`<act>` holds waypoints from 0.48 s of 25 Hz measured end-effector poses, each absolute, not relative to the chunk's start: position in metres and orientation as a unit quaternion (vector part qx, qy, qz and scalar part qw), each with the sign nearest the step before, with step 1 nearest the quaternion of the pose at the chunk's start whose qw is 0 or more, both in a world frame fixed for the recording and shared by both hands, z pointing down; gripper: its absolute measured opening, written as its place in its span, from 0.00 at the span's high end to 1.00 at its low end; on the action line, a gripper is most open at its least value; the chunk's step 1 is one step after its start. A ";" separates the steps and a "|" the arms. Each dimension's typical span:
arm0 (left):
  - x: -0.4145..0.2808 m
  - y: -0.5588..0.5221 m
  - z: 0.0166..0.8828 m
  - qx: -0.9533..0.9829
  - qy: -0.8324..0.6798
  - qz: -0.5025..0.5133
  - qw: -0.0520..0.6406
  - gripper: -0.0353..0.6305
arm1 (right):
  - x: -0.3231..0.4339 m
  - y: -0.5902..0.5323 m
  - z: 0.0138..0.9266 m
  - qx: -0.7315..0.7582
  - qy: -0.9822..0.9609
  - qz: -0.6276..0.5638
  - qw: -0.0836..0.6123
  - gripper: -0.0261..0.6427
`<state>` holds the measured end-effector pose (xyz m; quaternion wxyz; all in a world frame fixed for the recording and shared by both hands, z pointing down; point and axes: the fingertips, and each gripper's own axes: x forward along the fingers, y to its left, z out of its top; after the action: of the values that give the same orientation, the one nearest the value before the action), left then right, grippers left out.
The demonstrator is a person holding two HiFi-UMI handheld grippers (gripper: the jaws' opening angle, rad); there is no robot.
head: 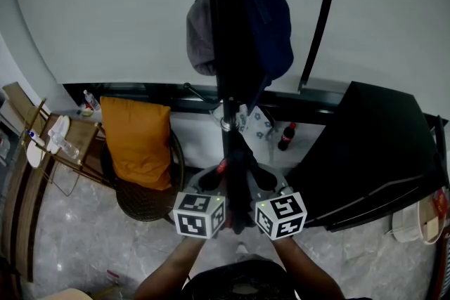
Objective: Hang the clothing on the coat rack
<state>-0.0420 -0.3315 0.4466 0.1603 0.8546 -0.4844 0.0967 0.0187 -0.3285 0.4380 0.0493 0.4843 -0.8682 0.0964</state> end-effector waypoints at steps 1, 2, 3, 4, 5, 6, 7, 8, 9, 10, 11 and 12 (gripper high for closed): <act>-0.042 -0.330 0.447 0.855 -0.484 0.097 0.161 0.89 | 0.019 -0.327 0.438 0.484 -0.868 0.096 0.050 0.93; -0.041 -0.329 0.447 0.855 -0.483 0.097 0.161 0.89 | 0.019 -0.325 0.438 0.484 -0.869 0.096 0.051 0.93; -0.040 -0.327 0.447 0.855 -0.483 0.098 0.161 0.89 | 0.018 -0.324 0.439 0.483 -0.869 0.096 0.052 0.93; -0.040 -0.326 0.448 0.855 -0.482 0.098 0.161 0.89 | 0.018 -0.322 0.439 0.482 -0.869 0.096 0.053 0.93; -0.040 -0.325 0.448 0.856 -0.482 0.099 0.160 0.89 | 0.017 -0.321 0.439 0.482 -0.869 0.096 0.053 0.93; -0.040 -0.324 0.448 0.856 -0.482 0.100 0.159 0.89 | 0.017 -0.320 0.439 0.481 -0.870 0.096 0.054 0.93; -0.040 -0.323 0.448 0.856 -0.482 0.101 0.159 0.89 | 0.016 -0.318 0.438 0.481 -0.870 0.095 0.055 0.93; -0.039 -0.322 0.448 0.855 -0.482 0.102 0.159 0.89 | 0.015 -0.317 0.438 0.480 -0.870 0.095 0.056 0.93; -0.039 -0.321 0.448 0.855 -0.482 0.103 0.159 0.89 | 0.015 -0.315 0.438 0.480 -0.871 0.094 0.056 0.93; -0.039 -0.320 0.448 0.855 -0.482 0.103 0.159 0.89 | 0.015 -0.314 0.438 0.479 -0.871 0.094 0.057 0.93; -0.038 -0.318 0.448 0.855 -0.482 0.104 0.160 0.89 | 0.015 -0.312 0.438 0.478 -0.871 0.093 0.057 0.93; -0.037 -0.317 0.448 0.855 -0.482 0.104 0.160 0.89 | 0.015 -0.311 0.438 0.478 -0.872 0.093 0.057 0.93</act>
<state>-0.0375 -0.3168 0.4482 0.1604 0.8553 -0.4816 0.1040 0.0145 -0.3112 0.4383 0.0570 0.4776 -0.8718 0.0933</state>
